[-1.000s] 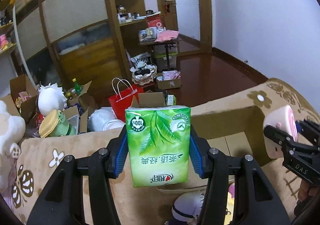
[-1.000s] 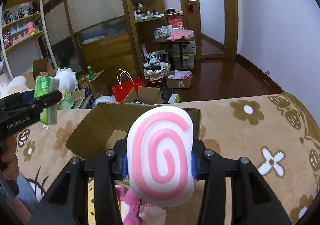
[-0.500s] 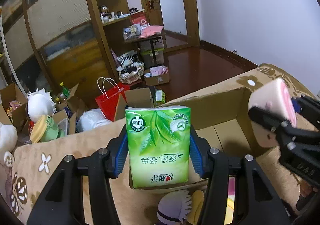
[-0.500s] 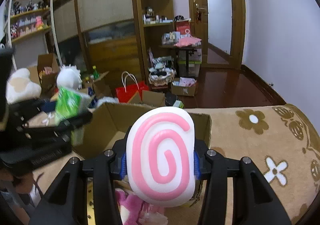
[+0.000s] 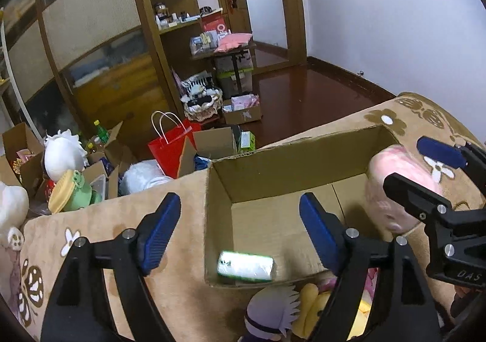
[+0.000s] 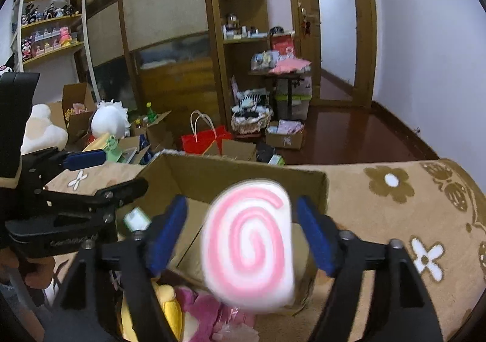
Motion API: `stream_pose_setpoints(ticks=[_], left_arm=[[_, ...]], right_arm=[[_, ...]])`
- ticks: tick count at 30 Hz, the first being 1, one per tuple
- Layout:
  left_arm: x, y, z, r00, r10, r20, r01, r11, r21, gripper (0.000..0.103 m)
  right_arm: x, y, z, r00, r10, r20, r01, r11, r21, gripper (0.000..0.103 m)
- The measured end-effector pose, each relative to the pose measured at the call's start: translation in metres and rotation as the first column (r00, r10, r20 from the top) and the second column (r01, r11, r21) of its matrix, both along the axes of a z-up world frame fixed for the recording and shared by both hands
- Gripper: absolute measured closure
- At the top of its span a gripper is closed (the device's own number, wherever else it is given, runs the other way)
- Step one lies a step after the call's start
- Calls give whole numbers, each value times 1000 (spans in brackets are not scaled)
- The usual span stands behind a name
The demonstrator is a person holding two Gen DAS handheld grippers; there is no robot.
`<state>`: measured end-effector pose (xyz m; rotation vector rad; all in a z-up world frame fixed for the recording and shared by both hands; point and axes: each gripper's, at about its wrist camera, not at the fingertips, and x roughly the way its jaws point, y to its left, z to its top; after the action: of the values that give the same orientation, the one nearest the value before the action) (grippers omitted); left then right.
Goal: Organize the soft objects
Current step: 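Lift both held items over the box and open both grippers to drop them, then grasp the yellow bear plush with the right gripper while the left grasps the purple-haired doll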
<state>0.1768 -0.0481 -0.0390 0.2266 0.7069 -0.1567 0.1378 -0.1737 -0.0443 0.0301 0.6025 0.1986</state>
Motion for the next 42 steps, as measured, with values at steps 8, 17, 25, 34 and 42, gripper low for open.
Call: stream_pose_setpoints(ticks=[8,17,25,34,42], left_arm=[[-15,11,8,999,44,3,-44,997,58,6],[-35,29,19,996,71,-47,-69,996,50,3],[-54,42,15,989,102,-102,-100,995,30,2],[-56,57,-9,976,97,-193,-101,995,-11,2],[-44,66,-34,954,95,-285,-117,991,-60,2]], right_arm=[[-9,-6,6,999,-42,-2,42,999,-13,0],[-32,2,14,999,-39,-30,38,999,-19,0],[-56,14,6,997,-13,-77,11,999,-35,0],[-65,32,-7,993,23,-113,-29,998,-52,0],[-60,47,-26,986,44,-158,-51,998,-43,0]])
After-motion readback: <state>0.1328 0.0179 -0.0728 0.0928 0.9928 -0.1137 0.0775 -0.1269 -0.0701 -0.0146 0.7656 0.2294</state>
